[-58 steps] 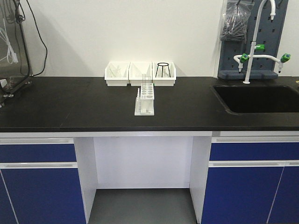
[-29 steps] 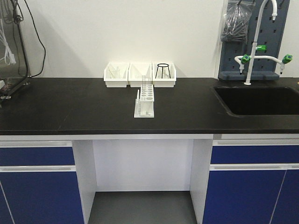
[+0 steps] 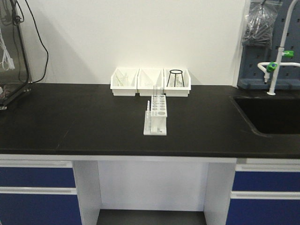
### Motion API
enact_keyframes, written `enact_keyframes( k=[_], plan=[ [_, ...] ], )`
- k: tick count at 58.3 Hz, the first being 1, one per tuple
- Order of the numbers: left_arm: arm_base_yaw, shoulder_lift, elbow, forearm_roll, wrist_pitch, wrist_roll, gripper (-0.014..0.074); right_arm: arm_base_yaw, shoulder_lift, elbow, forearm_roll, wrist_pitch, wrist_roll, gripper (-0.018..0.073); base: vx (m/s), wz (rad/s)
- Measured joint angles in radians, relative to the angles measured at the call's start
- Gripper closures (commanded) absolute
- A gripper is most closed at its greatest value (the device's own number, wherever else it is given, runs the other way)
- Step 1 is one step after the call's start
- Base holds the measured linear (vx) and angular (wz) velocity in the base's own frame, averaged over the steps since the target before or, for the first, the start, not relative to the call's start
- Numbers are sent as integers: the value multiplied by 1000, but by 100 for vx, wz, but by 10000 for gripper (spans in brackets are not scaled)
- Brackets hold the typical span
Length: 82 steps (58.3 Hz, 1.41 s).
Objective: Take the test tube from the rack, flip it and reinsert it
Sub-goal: 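Drive the base forward toward the white test tube rack on the bench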
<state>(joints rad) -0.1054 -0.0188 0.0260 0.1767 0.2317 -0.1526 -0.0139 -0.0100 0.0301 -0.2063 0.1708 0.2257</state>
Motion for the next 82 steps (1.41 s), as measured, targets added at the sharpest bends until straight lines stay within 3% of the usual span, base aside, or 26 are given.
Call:
enact_keyframes(
  k=[82],
  plan=[
    [0, 0, 0, 0, 0, 0, 602, 0, 0, 0, 0, 1, 0, 570, 39, -4]
  ],
)
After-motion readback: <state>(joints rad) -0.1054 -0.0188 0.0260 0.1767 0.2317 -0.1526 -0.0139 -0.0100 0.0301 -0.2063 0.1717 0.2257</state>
